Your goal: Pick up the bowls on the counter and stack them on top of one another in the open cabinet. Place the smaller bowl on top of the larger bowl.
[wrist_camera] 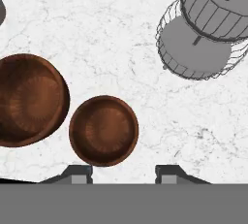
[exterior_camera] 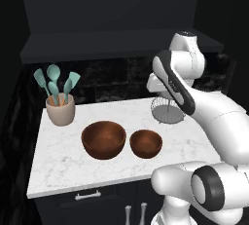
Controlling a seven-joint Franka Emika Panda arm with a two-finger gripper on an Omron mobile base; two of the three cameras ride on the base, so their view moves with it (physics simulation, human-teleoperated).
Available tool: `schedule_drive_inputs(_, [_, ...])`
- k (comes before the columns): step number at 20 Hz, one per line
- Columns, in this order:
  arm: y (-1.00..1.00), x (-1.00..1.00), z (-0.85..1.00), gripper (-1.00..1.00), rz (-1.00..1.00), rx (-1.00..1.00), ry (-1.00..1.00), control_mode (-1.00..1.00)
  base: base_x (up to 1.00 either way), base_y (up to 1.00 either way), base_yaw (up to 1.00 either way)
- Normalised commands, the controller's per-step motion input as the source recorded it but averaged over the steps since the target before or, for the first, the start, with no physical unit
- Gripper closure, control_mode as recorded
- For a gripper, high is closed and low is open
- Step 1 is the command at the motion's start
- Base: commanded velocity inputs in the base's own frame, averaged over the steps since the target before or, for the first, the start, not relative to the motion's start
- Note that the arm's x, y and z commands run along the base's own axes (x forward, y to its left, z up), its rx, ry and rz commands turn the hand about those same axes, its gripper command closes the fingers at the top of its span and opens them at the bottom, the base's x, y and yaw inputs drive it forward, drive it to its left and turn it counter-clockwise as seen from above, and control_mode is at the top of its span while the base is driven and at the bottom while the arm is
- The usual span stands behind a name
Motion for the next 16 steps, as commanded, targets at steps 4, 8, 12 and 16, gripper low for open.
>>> schedule_drive_inputs(4, [0.0, -0.03, -0.16, -1.0, 0.0, 0.0, 0.09, -1.0, 0.0, 0.0, 0.0])
schedule_drive_inputs(8, [0.02, -0.04, -0.69, -1.0, 0.0, -0.01, 0.21, -1.0, 0.0, 0.0, 0.0])
schedule_drive_inputs(12, [0.0, 0.0, -1.0, -1.0, 0.0, 0.0, 0.25, -1.0, 0.0, 0.0, 0.0])
schedule_drive_inputs(16, [0.0, 0.0, -0.91, -1.0, 0.0, 0.0, 0.05, -1.0, 0.0, 0.0, 0.0])
